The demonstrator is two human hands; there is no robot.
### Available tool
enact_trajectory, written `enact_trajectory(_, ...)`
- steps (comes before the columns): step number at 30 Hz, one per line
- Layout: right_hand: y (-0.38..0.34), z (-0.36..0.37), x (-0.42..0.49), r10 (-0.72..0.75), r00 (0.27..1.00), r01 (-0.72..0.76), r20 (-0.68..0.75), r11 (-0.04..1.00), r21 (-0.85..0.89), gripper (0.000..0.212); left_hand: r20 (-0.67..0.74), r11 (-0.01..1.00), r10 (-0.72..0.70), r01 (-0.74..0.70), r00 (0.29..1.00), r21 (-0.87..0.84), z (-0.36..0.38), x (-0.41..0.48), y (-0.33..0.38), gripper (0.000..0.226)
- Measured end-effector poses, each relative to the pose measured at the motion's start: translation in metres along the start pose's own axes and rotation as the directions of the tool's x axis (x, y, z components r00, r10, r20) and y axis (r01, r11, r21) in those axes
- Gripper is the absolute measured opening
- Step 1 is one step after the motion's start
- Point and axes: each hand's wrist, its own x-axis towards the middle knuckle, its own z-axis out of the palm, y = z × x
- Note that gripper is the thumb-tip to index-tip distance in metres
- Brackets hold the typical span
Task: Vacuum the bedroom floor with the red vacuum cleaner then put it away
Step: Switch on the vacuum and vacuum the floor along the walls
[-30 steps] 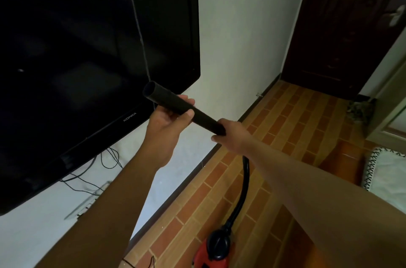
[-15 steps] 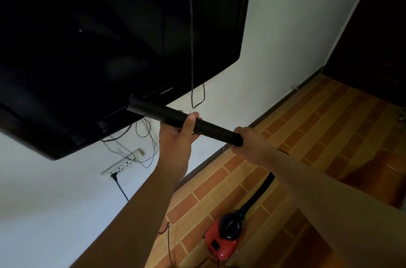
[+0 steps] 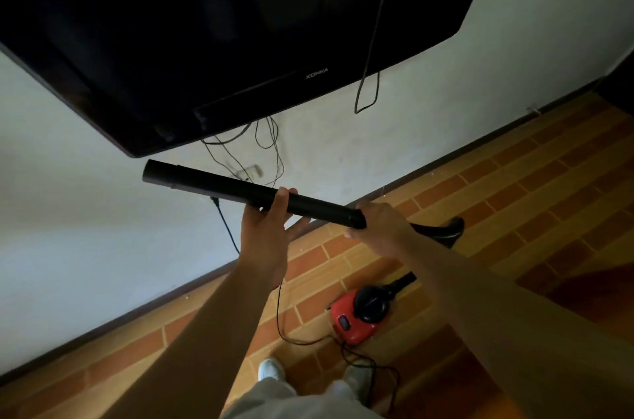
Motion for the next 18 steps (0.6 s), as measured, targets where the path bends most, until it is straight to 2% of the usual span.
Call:
enact_trajectory(3,-0.018,0.024,0.002,-0.049,0.997,0.047,0.065,0.998,0.035,0.019,-0.061,0.996,-0.057,0.053,0.996,-0.071,-0.021,0.009,-0.012,0.017)
enact_trajectory(6,-0.025,0.041,0.002,-0.054,0.989,0.045,0.139,0.997,0.067,0.020,-0.118,0.992,-0.097,0.087,0.988,-0.086,-0.045,0.021,-0.019,0.023)
enact_trajectory(11,-0.024,0.070,0.008,-0.005,0.967,0.010,0.253,1.000,-0.017,0.029,-0.151,0.981,-0.174,0.159,0.973,-0.110,-0.086,0.035,-0.037,0.028)
enact_trajectory(14,-0.031,0.096,0.012,-0.042,0.974,0.073,0.224,0.988,-0.136,0.034,-0.174,0.968,-0.224,0.199,0.959,-0.150,-0.108,0.041,-0.052,0.026)
enact_trajectory(18,-0.043,0.145,0.023,-0.065,0.977,0.105,0.202,0.975,-0.195,0.038,-0.188,0.943,-0.311,0.277,0.932,-0.186,-0.142,0.055,-0.076,0.023)
